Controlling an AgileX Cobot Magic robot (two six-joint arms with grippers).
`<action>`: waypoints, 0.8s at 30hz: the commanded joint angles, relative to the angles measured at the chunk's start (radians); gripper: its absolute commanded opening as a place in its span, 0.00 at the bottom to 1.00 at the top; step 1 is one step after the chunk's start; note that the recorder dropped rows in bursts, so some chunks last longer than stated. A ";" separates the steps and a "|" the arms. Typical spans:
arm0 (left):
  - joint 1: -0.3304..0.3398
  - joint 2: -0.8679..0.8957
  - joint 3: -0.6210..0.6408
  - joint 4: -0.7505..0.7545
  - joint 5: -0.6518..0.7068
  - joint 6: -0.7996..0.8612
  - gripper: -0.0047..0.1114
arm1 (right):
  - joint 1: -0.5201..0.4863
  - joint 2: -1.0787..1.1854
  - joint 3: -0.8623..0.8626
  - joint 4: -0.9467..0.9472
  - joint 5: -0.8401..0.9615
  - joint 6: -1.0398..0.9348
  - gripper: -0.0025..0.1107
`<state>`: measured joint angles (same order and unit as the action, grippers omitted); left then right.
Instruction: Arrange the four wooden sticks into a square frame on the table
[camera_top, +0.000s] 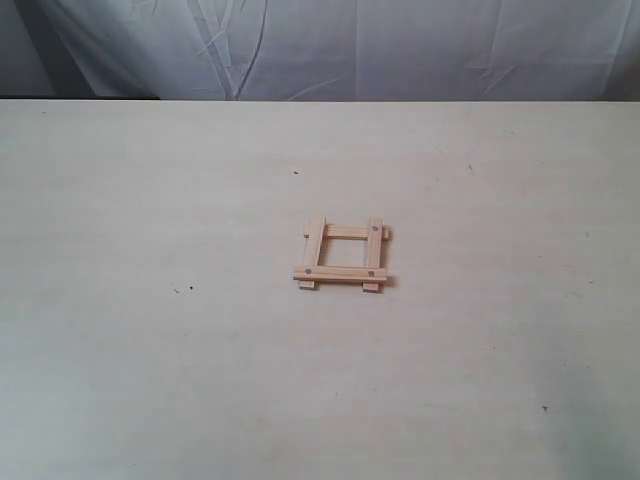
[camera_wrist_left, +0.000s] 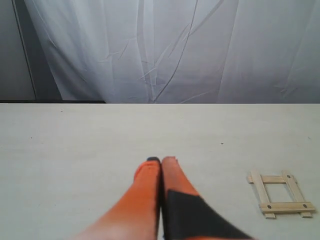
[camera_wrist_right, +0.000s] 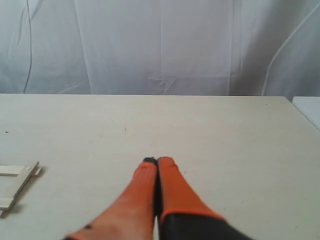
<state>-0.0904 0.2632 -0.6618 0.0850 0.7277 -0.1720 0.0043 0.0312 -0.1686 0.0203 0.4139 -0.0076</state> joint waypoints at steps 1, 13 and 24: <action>-0.001 -0.007 0.006 0.006 -0.003 0.000 0.04 | -0.004 -0.005 0.062 -0.003 -0.054 0.008 0.02; -0.001 -0.007 0.006 0.006 -0.003 0.000 0.04 | -0.004 -0.031 0.169 0.014 -0.056 0.008 0.02; -0.001 -0.007 0.006 0.006 -0.004 0.000 0.04 | -0.004 -0.031 0.169 0.011 -0.052 0.008 0.02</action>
<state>-0.0904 0.2632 -0.6599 0.0850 0.7293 -0.1720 0.0043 0.0054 -0.0027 0.0341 0.3767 0.0000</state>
